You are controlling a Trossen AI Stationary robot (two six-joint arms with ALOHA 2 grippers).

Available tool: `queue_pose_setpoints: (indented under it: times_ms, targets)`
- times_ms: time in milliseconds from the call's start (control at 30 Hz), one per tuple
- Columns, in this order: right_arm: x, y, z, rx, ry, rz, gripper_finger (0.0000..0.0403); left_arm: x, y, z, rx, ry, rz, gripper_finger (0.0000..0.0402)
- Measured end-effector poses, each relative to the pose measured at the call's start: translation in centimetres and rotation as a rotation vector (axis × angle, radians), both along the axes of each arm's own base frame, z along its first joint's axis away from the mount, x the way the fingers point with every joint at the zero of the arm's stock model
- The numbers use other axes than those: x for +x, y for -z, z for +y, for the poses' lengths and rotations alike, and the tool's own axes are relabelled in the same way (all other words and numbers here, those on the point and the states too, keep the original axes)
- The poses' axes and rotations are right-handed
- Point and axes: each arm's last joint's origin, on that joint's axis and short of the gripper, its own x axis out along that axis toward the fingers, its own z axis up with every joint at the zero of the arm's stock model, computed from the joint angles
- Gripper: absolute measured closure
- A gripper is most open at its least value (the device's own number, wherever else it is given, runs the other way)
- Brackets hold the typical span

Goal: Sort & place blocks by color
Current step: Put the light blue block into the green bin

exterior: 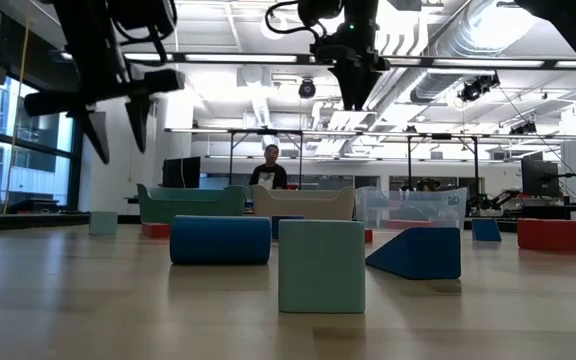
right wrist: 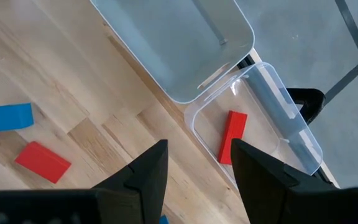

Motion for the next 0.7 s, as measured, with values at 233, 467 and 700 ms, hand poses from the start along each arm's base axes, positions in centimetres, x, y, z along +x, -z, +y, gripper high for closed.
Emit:
queue_pose_setpoints:
  times_ms: [233, 467, 700]
  targets:
    - [0.0, 0.0, 0.0, -0.001, -0.012, 0.001, 0.0237, 1.0, 1.7, 0.0, -0.085, -0.034, 0.067, 0.0241]
    - [0.1, 0.0, 0.0, -0.006, -0.017, -0.008, 0.0237, 1.4, 2.6, 0.0, -0.137, -0.139, 0.068, 0.0241]
    - [0.2, 0.0, -0.1, -0.009, -0.017, -0.016, 0.0237, 1.0, 2.7, 0.6, -0.106, -0.267, 0.068, 0.0241]
